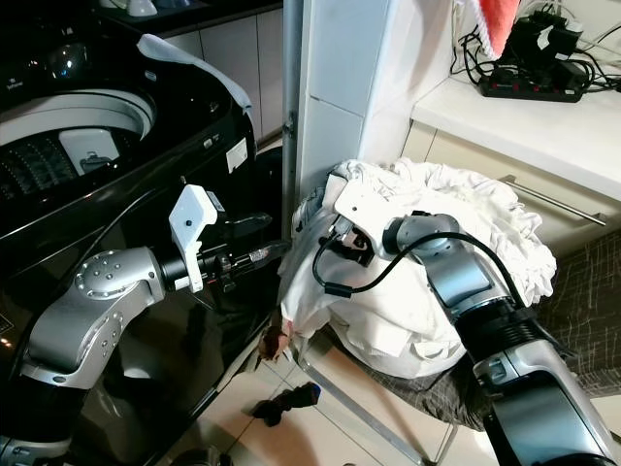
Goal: Clothes washing
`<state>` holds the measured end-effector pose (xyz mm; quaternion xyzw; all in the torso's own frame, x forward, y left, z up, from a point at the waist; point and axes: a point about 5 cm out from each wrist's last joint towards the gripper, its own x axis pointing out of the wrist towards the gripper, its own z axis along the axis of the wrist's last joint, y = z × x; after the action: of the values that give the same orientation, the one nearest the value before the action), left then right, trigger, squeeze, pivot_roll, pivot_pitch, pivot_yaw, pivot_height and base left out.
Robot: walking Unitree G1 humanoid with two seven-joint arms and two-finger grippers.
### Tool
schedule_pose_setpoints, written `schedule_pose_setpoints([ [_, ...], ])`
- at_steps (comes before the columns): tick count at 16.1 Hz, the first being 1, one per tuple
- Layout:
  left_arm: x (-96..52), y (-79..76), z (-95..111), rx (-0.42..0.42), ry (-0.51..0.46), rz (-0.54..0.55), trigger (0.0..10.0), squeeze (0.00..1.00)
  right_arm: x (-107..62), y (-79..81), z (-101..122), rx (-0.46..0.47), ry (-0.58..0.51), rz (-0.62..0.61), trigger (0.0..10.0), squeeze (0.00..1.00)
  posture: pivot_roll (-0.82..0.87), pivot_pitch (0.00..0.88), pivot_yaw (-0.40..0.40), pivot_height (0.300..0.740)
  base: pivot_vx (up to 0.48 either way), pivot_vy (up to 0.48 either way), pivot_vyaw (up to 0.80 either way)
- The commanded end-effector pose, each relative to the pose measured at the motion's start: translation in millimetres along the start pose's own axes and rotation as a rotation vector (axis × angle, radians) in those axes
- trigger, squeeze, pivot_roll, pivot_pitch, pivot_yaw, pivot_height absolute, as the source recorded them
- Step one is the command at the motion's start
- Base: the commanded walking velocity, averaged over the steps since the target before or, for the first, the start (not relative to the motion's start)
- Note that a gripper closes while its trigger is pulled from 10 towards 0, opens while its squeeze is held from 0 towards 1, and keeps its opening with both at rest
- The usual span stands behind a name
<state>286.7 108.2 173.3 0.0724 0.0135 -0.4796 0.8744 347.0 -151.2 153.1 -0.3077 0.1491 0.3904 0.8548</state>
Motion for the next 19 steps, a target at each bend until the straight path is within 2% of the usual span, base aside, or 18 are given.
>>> schedule_pose_setpoints([
  [1,-0.6,-0.2,2.0,0.015,0.004,-0.001,10.0,0.00,-0.7,-4.7,6.1,-0.030,-0.002,0.011,10.0,1.00,0.06,0.000,-0.042,0.740,0.000,0.000,0.00],
  [5,0.0,-2.1,0.8,0.011,0.013,-0.022,10.0,0.00,0.3,-0.5,3.9,-0.014,0.007,0.049,10.0,1.00,0.05,0.000,-0.038,0.740,0.000,0.000,0.00],
  [7,0.2,-2.3,0.1,0.011,0.017,-0.025,10.0,0.00,2.7,3.2,-4.1,-0.062,0.063,0.042,10.0,1.00,0.05,0.000,-0.036,0.740,0.000,0.000,0.00],
  [8,0.4,-2.6,-0.2,0.011,0.020,-0.029,10.0,0.00,4.3,6.2,-10.8,-0.090,0.098,0.056,10.0,0.11,0.05,0.000,-0.035,0.740,0.000,0.000,0.00],
  [9,0.5,-2.6,-0.4,0.011,0.021,-0.029,10.0,0.00,4.9,7.5,-13.4,-0.095,0.108,0.063,10.0,0.00,0.05,0.000,-0.035,0.740,0.000,0.000,0.00],
  [13,1.1,-1.7,-0.3,0.013,0.023,-0.021,10.0,0.00,6.4,11.6,-30.2,-0.129,0.173,0.069,10.0,0.00,0.05,0.000,-0.038,0.740,0.000,0.000,0.00],
  [14,0.9,-1.4,-0.4,0.013,0.024,-0.020,10.0,0.00,6.5,13.7,-34.5,-0.122,0.183,0.081,9.1,0.00,0.05,0.000,-0.038,0.740,0.000,0.000,0.00],
  [15,0.7,-1.1,-0.4,0.014,0.025,-0.018,10.0,0.00,6.4,15.2,-36.3,-0.111,0.183,0.089,4.2,0.00,0.06,0.000,-0.038,0.740,0.000,0.000,0.00],
  [16,0.7,-1.0,-0.4,0.015,0.026,-0.018,10.0,0.00,6.5,15.5,-36.8,-0.107,0.182,0.092,4.2,0.00,0.06,0.000,-0.038,0.740,0.000,0.000,0.00],
  [17,0.6,-0.9,-0.5,0.015,0.026,-0.018,10.0,0.00,6.4,15.9,-37.5,-0.103,0.182,0.093,0.6,0.00,0.06,0.000,-0.035,0.740,0.000,0.000,0.00],
  [18,0.7,-0.9,-0.6,0.015,0.027,-0.020,10.0,0.00,5.9,16.8,-40.0,-0.098,0.191,0.103,0.0,0.00,0.06,0.000,-0.035,0.740,0.000,0.000,0.00],
  [19,1.0,-0.8,-0.6,0.016,0.028,-0.021,10.0,0.00,4.9,17.2,-43.5,-0.095,0.204,0.110,0.0,0.00,0.05,0.000,-0.033,0.740,0.000,0.000,0.00],
])
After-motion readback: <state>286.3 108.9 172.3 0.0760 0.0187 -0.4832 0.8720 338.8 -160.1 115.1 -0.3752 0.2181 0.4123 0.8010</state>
